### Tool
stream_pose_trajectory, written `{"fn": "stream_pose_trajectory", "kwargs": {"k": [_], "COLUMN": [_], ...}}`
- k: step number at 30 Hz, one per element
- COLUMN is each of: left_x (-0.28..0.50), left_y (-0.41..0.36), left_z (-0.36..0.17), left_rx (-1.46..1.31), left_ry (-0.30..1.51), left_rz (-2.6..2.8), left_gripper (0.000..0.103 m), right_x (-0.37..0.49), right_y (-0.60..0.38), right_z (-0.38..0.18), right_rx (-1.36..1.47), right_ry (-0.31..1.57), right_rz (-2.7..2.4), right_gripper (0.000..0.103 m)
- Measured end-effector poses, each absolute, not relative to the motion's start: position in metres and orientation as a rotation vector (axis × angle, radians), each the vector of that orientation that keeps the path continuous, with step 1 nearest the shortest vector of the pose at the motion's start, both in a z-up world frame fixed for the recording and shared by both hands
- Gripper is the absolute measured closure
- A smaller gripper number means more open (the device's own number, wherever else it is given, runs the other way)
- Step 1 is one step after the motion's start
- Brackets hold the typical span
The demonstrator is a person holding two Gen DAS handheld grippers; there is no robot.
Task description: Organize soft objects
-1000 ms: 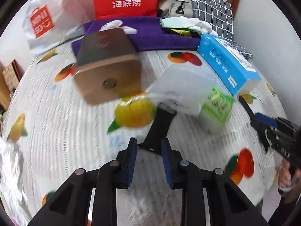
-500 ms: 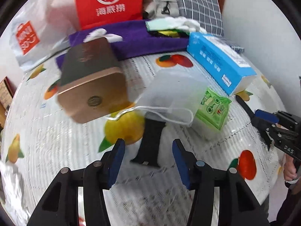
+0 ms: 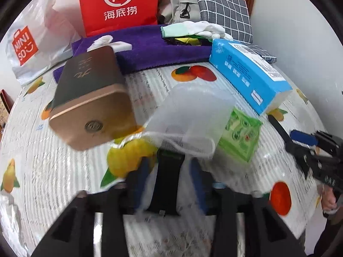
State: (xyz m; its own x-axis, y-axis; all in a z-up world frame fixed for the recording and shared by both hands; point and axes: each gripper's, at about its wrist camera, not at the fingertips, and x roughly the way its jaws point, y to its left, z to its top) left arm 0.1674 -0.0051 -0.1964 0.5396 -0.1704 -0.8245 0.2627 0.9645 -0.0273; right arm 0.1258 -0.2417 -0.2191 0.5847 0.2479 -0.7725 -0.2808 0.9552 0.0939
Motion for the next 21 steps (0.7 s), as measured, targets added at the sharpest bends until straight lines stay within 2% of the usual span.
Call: {"fn": "stream_pose_trajectory", "kwargs": {"k": [2, 3, 4, 5, 7, 8, 21], "left_x": [0.170, 0.169, 0.167, 0.165, 0.162, 0.161, 0.126], "left_y": [-0.013, -0.014, -0.014, -0.013, -0.009, -0.007, 0.026], "left_z": [-0.198, -0.198, -0.197, -0.197, -0.196, -0.196, -0.175], "left_rx": [0.133, 0.131, 0.125, 0.121, 0.102, 0.092, -0.006], "left_ry": [0.951, 0.947, 0.944, 0.944, 0.947, 0.952, 0.945], "left_rz": [-0.239, -0.241, -0.257, -0.273, -0.285, -0.284, -0.206], "left_gripper": [0.056, 0.064, 0.078, 0.078, 0.079, 0.079, 0.080], "right_x": [0.125, 0.124, 0.124, 0.122, 0.123, 0.125, 0.112], "right_y": [-0.239, -0.235, -0.232, -0.229, -0.230, -0.231, -0.233], "right_z": [-0.220, -0.222, -0.222, -0.223, -0.222, -0.221, -0.194], "right_rx": [-0.047, -0.070, -0.092, -0.112, -0.106, -0.093, -0.080], "right_ry": [0.879, 0.865, 0.853, 0.843, 0.845, 0.849, 0.816], "right_rz": [0.305, 0.293, 0.285, 0.276, 0.263, 0.259, 0.229], "right_gripper": [0.064, 0.064, 0.064, 0.065, 0.080, 0.082, 0.083]}}
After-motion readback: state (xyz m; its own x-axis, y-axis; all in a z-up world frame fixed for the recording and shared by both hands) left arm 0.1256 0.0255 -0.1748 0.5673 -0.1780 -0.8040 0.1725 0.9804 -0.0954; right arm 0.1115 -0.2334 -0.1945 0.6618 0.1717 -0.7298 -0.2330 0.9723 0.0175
